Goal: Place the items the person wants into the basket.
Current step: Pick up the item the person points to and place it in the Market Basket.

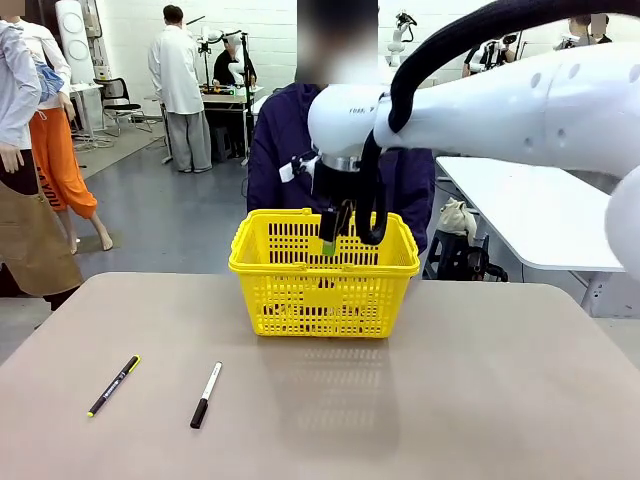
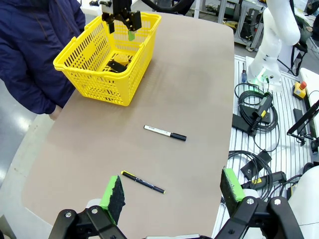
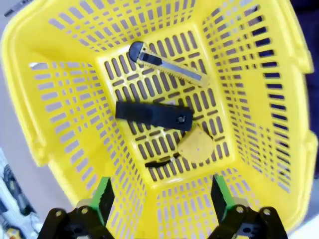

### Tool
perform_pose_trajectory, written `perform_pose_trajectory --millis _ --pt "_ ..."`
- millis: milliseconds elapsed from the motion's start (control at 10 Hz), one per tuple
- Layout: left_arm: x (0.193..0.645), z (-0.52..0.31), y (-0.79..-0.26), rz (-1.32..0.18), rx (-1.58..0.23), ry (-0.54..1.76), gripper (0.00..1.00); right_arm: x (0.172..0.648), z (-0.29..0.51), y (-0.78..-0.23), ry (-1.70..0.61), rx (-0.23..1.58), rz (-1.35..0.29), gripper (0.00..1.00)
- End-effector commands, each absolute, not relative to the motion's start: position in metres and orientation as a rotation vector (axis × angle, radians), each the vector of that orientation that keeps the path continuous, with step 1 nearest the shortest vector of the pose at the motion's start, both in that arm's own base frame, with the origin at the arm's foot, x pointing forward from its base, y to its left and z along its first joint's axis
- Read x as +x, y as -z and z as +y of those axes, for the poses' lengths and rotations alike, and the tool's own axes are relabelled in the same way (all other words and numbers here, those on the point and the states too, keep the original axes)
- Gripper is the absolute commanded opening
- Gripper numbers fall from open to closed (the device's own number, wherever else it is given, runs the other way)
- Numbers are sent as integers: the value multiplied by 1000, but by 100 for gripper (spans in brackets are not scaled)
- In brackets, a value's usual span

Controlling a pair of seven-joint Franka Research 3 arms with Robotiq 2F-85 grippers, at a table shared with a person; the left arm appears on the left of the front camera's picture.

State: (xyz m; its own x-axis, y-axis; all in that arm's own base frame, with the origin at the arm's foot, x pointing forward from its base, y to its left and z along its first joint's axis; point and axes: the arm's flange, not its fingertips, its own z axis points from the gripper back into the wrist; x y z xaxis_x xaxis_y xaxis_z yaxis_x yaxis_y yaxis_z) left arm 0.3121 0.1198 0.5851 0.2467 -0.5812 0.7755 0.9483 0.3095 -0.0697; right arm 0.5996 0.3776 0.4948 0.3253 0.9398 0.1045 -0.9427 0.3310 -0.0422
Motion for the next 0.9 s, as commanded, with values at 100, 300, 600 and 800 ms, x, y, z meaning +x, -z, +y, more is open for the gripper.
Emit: perform_pose_trajectory --millis 100,300,600,800 --pt "312 121 -586 -741 -624 1142 100 477 288 -578 -1087 -157 -255 100" --pt "312 121 -586 -741 -624 1142 100 385 210 -622 -853 -230 -377 100" --pt "312 121 -586 -741 -624 1142 100 292 113 -610 -491 -214 -404 100" --pt "312 121 -586 -741 -624 1142 100 290 74 -596 -350 -132 -335 100"
